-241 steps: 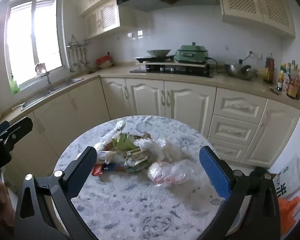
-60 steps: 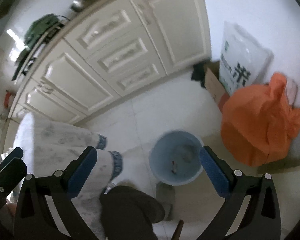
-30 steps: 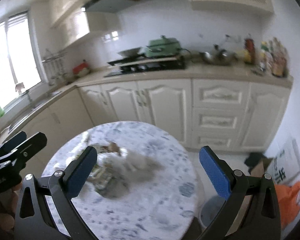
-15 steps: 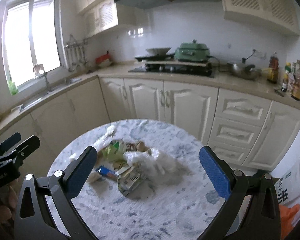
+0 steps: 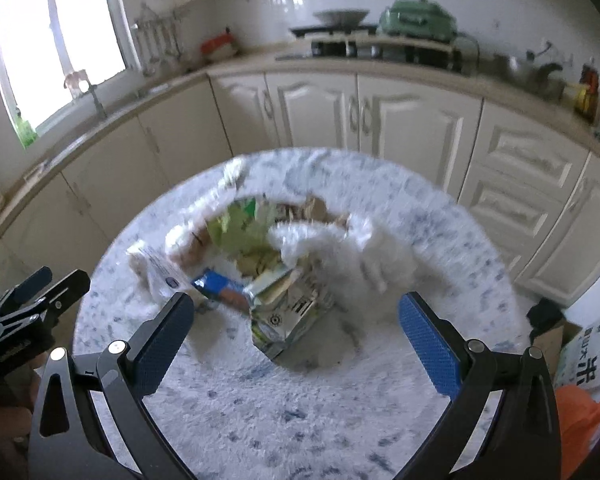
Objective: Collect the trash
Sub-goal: 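Grasp the barcoded bread bag with the left tool while the right tool grasps the green-white carton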
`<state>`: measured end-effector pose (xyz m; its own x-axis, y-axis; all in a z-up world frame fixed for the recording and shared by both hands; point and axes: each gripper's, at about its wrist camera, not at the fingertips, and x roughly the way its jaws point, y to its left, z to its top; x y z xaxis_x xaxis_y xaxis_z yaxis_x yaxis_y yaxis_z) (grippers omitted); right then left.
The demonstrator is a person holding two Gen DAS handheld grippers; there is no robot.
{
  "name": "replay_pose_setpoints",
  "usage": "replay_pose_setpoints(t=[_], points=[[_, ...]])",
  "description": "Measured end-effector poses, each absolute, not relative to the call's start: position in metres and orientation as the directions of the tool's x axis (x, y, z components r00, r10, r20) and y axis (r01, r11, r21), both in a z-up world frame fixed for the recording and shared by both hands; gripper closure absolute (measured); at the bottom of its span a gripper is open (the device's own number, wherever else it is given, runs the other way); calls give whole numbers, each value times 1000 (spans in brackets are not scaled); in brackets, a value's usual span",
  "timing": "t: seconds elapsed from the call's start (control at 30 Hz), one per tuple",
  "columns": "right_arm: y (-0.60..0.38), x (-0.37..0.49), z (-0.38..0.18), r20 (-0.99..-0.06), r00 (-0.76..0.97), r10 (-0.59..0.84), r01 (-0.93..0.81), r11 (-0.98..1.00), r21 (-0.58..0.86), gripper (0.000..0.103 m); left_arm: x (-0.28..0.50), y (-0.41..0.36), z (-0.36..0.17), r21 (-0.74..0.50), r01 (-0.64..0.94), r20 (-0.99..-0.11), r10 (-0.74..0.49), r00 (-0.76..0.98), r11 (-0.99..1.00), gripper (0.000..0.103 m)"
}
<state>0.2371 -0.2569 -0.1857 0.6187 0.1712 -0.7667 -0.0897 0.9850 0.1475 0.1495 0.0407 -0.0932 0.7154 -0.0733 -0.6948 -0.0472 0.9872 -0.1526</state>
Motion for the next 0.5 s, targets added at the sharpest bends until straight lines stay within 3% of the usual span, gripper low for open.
replay_pose_setpoints(t=[0.37, 0.5], points=[[-246, 277, -250, -824, 519, 227, -78, 973, 219, 5, 231, 40, -147, -246, -104, -776, -131, 617, 964, 1], [-248, 289, -263, -832, 509, 222, -68, 973, 219, 21, 262, 42, -166, -290, -135, -793, -159, 589, 948, 4]])
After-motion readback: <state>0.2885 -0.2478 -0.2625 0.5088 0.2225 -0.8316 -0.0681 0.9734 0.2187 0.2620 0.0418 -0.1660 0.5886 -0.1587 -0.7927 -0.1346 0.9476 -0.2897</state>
